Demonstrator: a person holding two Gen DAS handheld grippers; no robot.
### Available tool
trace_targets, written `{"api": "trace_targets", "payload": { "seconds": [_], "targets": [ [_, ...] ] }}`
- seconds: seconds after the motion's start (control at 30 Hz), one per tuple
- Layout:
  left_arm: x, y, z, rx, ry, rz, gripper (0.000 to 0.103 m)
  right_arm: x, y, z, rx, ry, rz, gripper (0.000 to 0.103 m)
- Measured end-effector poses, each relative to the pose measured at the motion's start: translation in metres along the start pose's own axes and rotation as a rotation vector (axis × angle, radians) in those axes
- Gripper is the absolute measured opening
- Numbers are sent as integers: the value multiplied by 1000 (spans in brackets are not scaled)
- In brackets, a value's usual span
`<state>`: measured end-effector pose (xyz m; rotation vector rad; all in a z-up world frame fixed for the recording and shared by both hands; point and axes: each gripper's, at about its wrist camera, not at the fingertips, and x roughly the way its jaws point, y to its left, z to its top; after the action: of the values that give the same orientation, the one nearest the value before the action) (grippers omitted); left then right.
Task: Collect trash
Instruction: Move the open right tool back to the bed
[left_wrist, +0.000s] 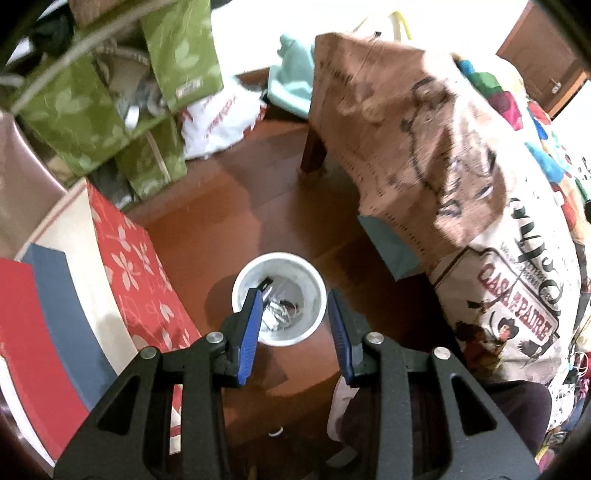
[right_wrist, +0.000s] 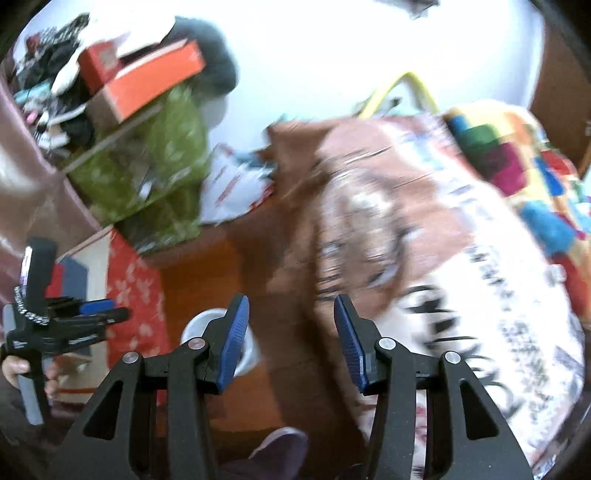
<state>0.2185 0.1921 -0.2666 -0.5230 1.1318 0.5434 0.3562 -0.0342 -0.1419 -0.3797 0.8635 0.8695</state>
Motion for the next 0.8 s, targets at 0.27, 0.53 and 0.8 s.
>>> {"api": "trace_targets", "payload": {
  "seconds": [0.27,0.53,0.8],
  "targets": [
    [-50,-44,6,31,-141,23,36,-58,-97,-5,160,-129,-136,46],
    [-71,-91,13,55,-235,-36,36,-61,-208,-18,318,-155,-261,56],
    [-49,-121,34,45,-260,-35,36,-6,-310,-19,443,-108,-327,56]
  ]
}}
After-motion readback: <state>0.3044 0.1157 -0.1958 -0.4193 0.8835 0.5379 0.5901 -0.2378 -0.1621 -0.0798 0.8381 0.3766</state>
